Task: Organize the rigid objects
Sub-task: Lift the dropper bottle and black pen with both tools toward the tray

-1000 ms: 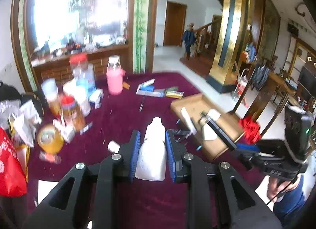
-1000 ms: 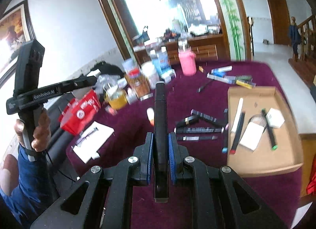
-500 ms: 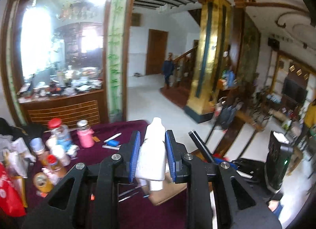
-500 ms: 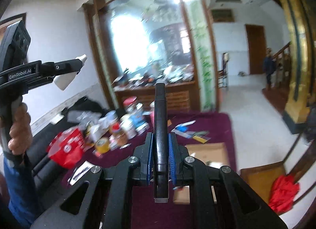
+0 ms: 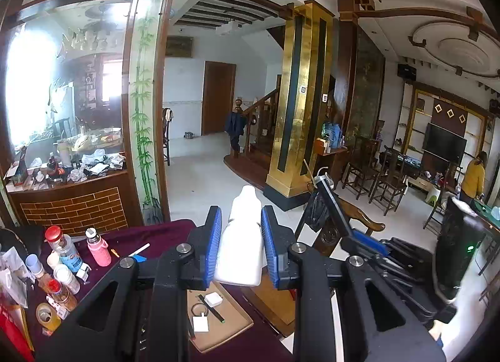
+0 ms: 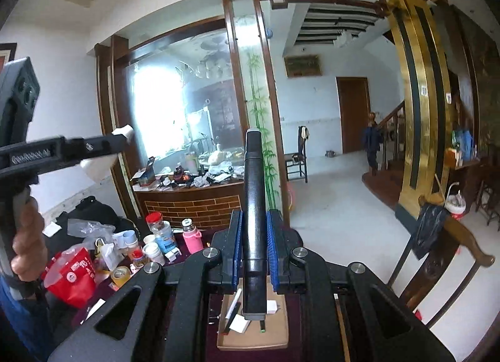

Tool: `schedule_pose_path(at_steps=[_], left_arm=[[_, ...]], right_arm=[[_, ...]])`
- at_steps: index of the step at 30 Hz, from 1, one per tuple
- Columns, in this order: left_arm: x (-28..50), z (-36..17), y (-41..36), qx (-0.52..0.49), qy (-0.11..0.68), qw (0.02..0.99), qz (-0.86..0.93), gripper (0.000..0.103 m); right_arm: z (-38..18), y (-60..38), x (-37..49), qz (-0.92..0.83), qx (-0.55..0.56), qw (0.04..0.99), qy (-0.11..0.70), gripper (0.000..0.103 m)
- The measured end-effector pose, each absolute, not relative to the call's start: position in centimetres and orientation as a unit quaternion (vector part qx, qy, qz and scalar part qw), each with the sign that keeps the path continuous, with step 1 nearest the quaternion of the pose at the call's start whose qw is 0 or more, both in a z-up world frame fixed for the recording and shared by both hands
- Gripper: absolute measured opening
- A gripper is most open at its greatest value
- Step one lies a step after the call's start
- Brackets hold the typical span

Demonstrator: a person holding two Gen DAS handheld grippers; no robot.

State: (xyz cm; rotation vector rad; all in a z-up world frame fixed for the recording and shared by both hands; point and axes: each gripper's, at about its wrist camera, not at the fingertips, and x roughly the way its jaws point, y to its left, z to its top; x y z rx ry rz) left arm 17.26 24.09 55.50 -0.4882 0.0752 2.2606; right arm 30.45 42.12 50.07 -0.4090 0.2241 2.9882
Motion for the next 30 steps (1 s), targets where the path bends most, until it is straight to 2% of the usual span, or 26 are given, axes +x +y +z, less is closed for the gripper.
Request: schedule_pose_path(at_steps=[8,15,18,23,30], left_arm=[[15.9,59.3,24.6,-0.197,0.01,0.39,0.9,0.024],[18.1,64.8,23.9,-0.141,0.006,0.347,0.927,0.024],[18.4,63.7,22.9,-0.133,0.014,0.35,0.927,0.024],[16.2,56.7,21.3,-0.179,0.014,0.371,0.911,0.024],[13.7,45.4,20.4,-0.22,0.029,0.374,0.901,0.024]], right_arm=[[55.5,40.9,30.0,0.989,-0.115,0.077,0.06,0.013],[61.3,40.2,30.7,0.99,-0.085,0.101,0.048,0.013],[61.7,39.6,31.0,0.992,-0.075,0.094,0.044,0.013],[54.9,38.5,29.4,0.993,-0.099,0.056,0.032,0.013],[40.5,37.6,24.5,0.981,-0.192,-0.001,0.036,0.013]])
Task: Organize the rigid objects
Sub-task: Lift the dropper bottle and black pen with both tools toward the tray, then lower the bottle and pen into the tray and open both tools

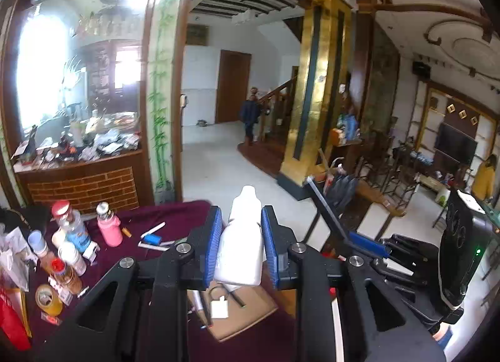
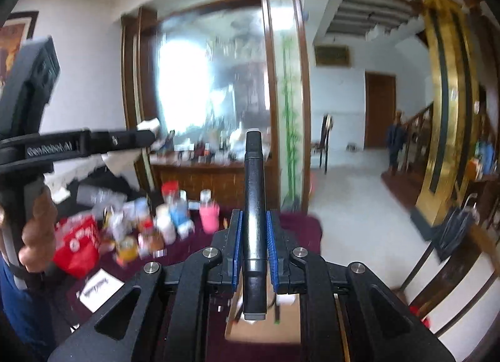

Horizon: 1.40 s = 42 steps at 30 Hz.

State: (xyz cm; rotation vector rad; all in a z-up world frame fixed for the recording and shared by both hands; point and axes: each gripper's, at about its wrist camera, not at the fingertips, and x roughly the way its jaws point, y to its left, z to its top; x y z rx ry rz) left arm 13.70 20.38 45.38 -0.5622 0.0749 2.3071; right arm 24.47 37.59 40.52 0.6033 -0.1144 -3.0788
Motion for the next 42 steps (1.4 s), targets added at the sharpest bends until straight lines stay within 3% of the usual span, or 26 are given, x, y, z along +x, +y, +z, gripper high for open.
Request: schedule_pose_path(at_steps=[8,22,29,42], left_arm=[[10.3,32.1,21.7,-0.253,0.052,0.37,0.893,0.024],[-0.8,11.8,28.9,-0.425,0.055,0.357,0.83,0.023],[-4.4,6.9,30.5,-0.486,0.044,0.345,0.802,0.023],[-4.0,4.6,31.5,-0.477,0.068,0.337,0.809,0.023]], right_arm=[[27.7,37.3,19.2,-0.961,0.269,0.033,-0.061,0.013],[13.8,45.0,5.6,-0.905,0.398,-0.003,-0.149,0.013],[7.0,46.6,1.4,-0.874,0.445,-0.016,-0.193,0.013],[4.8,46.6,-0.1,-0.869,0.453,-0.009,-0.197,0.013]])
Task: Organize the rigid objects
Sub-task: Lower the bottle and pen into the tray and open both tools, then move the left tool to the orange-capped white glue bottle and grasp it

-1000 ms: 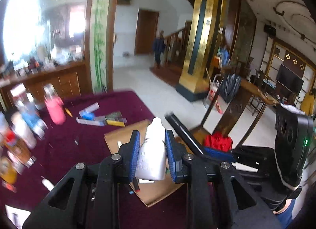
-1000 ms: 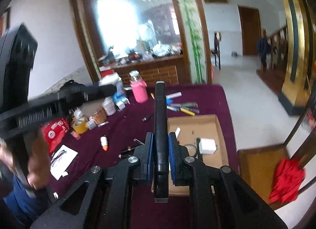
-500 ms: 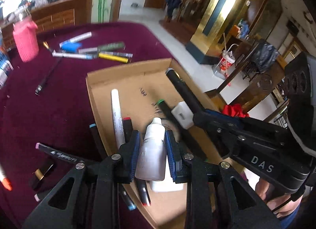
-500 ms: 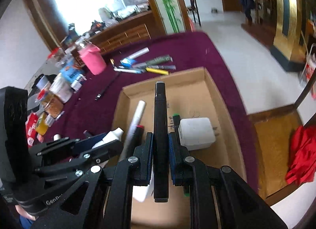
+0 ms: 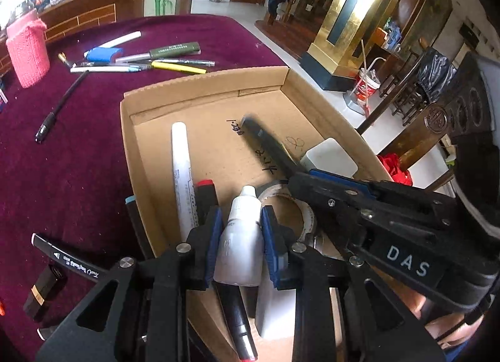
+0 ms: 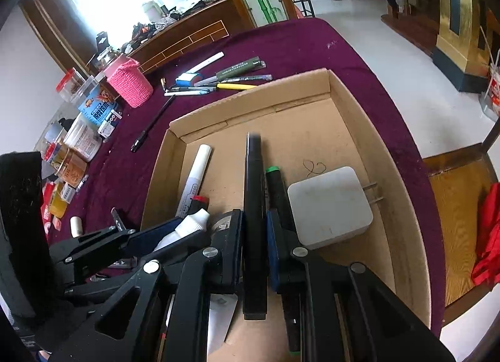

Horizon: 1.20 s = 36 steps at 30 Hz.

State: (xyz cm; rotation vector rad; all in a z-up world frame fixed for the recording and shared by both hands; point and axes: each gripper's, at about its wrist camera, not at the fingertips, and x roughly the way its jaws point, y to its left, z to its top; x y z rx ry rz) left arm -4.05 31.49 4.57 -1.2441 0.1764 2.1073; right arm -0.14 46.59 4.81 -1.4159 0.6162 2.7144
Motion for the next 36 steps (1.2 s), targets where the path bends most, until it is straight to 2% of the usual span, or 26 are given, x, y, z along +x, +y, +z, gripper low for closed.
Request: schedule_pose_path(at_steps=[10,14,16,19,31,36], left_arm=[[-3.9,4.2,31.6,-0.452,0.065,0.346,0.82,0.025],[-4.0,4.3,31.6,-0.455,0.059,0.349,0.817,0.048],[-4.0,4.4,31.5,-0.456,0.056,0.351,0.816,0.048],[-3.9,4.6,31.3,-0.448,0.059,0.345,0.822,0.048],[-3.0,7.6,30.0,-0.404,0.062,0.324,0.853,0.048],[-3.3,9.3,27.3,-0.416,0.037,0.306,0.856,0.048]], right_arm=[[5.0,46.3,0.3,0.879,-0.44,0.008,0.184,0.015],[5.4,46.2,0.6,0.886,-0.428,0.01,0.18,0.024],[6.0,45.7,0.9,0.895,-0.417,0.023,0.156,0.029],[6.6,45.4,1.2,0.905,-0.402,0.046,0.129,0.031],[8.1,45.7,2.0,0.925,-0.351,0.041,0.137,0.031],[8.3,46.3,2.2,0.928,-0.34,0.043,0.149,0.032]])
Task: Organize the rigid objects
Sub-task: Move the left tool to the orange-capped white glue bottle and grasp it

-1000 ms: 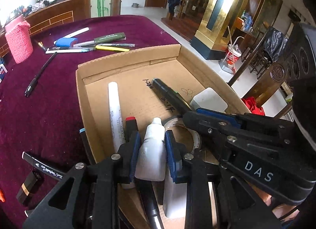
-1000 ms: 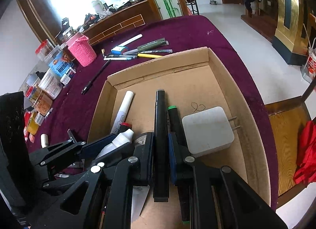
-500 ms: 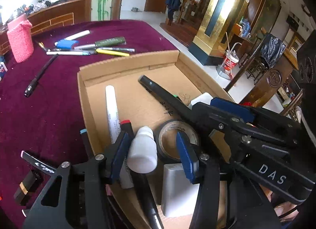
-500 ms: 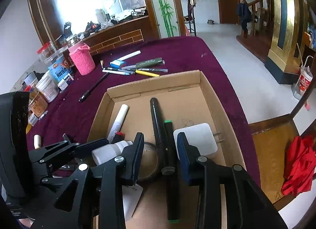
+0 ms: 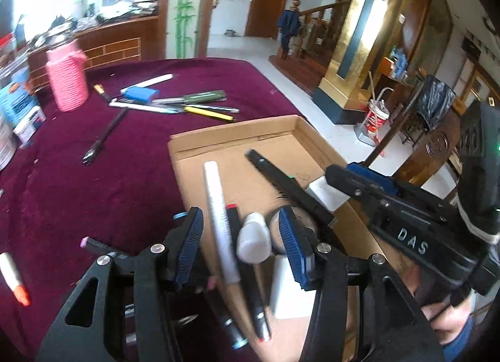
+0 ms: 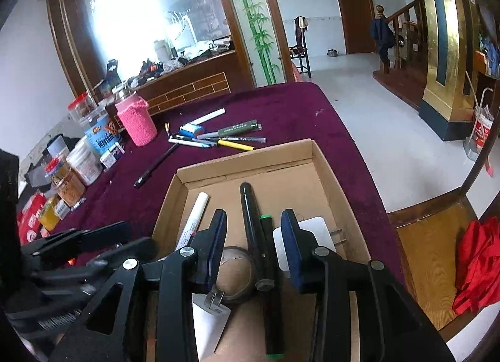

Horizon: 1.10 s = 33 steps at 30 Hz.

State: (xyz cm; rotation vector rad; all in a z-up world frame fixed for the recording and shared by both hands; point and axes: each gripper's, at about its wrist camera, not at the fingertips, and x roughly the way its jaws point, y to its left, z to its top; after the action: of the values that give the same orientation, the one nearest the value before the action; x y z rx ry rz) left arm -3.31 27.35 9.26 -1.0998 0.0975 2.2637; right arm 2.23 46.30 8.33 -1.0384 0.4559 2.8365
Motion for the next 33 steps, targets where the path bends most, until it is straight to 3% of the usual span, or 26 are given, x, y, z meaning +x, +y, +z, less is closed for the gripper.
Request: schedule_pose_path(at_steps=[7,11,18,21,23,28,33], left_arm=[[-3.1,11.3,20.8,-0.411,0.018,0.278,0.868,0.049],[-3.5,11.5,15.8,-0.397,0.012,0.239,0.886,0.055],[-6.3,10.4,5.6,-0.389,-0.055,0.159,0.906,0.055],[-7.7,9.4,2.0,-0.384,-0.081,0.101,0.914,0.055],[-8.8,8.1,1.0,-0.404,-0.092,0.088,0.906,0.055],[-11.0,5.2,0.3,-0.469,-0.108,0.08,0.873,0.055],[-12.1,3.2,1.1,-0.508,-0.093,0.063,0.854,0.055]], right_arm=[[8.4,46.3,2.4,0.931,-0.333,0.03,0.148,0.032],[8.6,45.9,2.5,0.93,-0.338,0.016,0.146,0.032],[10.5,42.9,3.5,0.91,-0.361,-0.028,0.203,0.033],[11.7,39.2,3.4,0.909,-0.349,-0.056,0.222,0.046],[11.6,36.7,2.8,0.907,-0.342,-0.085,0.232,0.05],[8.9,30.9,1.0,0.91,-0.334,-0.137,0.204,0.05],[7.9,28.1,1.8,0.935,-0.321,-0.119,0.092,0.05]])
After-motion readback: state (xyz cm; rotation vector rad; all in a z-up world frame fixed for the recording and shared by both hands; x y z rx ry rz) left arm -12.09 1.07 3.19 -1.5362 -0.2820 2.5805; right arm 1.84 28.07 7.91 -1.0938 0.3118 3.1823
